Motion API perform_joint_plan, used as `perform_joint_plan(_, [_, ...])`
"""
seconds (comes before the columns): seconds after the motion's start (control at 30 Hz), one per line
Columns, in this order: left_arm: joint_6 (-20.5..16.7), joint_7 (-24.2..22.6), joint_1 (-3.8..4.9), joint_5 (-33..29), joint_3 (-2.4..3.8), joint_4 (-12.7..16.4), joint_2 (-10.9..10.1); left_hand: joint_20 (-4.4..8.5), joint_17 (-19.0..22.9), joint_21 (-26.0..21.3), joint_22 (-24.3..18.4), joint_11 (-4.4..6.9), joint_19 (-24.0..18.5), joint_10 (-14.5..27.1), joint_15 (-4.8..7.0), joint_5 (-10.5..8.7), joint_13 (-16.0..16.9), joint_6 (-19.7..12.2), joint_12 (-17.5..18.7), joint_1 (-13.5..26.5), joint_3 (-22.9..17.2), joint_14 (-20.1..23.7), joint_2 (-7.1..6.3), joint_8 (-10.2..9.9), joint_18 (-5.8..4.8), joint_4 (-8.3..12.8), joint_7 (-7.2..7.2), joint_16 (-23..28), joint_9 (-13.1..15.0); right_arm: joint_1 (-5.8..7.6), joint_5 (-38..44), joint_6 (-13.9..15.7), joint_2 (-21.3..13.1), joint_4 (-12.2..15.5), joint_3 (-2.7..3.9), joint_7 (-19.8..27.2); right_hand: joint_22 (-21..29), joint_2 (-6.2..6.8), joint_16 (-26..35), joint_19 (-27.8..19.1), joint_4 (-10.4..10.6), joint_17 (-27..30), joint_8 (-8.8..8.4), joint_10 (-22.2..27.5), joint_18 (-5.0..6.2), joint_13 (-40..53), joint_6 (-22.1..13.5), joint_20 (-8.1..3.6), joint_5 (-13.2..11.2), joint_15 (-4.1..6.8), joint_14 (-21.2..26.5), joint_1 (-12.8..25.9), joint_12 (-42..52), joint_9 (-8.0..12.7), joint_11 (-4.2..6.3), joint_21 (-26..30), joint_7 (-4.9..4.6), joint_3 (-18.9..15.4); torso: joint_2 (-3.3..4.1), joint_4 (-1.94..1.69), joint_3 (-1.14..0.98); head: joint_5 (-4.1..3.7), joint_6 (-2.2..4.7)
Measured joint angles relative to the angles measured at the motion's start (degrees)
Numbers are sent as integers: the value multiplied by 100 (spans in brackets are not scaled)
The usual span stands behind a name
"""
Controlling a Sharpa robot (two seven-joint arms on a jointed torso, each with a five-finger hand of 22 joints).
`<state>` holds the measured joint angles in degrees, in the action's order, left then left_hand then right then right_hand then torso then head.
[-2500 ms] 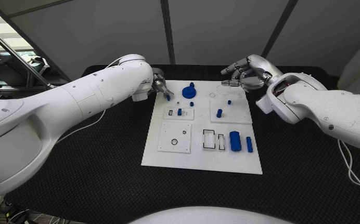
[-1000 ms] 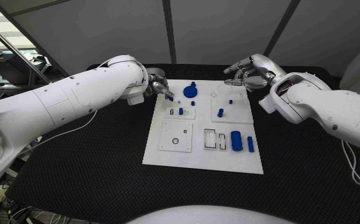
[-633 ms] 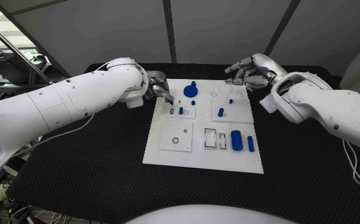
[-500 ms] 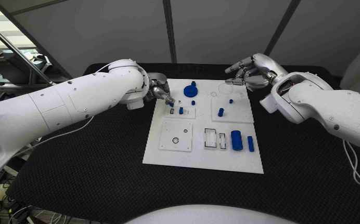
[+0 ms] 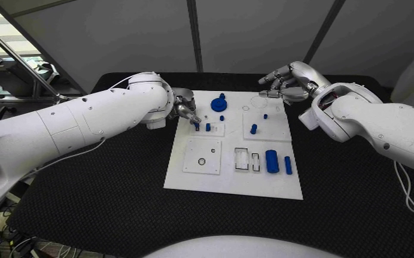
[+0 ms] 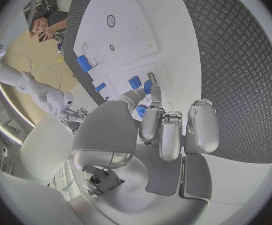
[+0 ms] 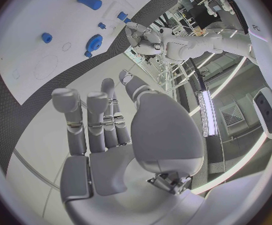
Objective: Assemble the parts on the task board
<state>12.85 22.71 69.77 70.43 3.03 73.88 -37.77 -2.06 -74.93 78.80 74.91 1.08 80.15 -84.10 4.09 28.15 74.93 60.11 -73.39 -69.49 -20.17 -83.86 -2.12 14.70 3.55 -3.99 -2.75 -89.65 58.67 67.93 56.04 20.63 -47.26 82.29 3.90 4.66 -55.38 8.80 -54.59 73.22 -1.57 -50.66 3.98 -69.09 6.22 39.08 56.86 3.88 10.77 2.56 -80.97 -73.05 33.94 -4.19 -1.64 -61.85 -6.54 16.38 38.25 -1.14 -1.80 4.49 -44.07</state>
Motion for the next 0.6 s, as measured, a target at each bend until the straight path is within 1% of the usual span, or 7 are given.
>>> perform_joint_plan(0.23, [5,0,-37,201,-21,10,20,0,0,0,0,-1,0,0,0,29,0,0,0,15,-14,0,-15,-1,0,14,-1,0,1,0,0,-1,6,-6,0,0,0,0,0,0,0,0,0,0,0,0,0,0,0,0,0,0,0,0,0,0,0,0,1,-1,2,2,-9])
perform_joint_plan(0.43, [9,-2,-44,302,-19,26,31,0,0,0,0,-1,0,0,-1,39,-1,-1,0,23,-24,0,-23,-2,0,23,-1,0,5,0,0,-1,10,-11,0,2,0,0,0,0,0,0,0,0,0,0,0,0,0,0,0,0,0,0,0,0,0,0,1,-1,2,6,-20])
perform_joint_plan(0.5, [13,-5,-45,322,-18,29,31,0,0,0,0,-1,0,0,-1,39,-1,-1,0,37,-67,0,-37,-2,0,65,-1,0,5,0,0,-1,11,-11,0,2,0,0,0,0,0,0,0,0,0,0,0,0,0,0,0,0,0,0,0,0,0,0,1,-1,2,6,-21])
perform_joint_plan(0.6, [19,-8,-47,346,-18,32,32,0,0,0,0,-2,0,0,-1,39,-1,-1,0,38,-70,0,-37,-2,0,69,-2,0,5,0,0,-1,11,-12,0,2,0,0,0,0,0,0,0,0,0,0,0,0,0,0,0,0,0,0,0,0,0,0,1,-1,1,13,-23])
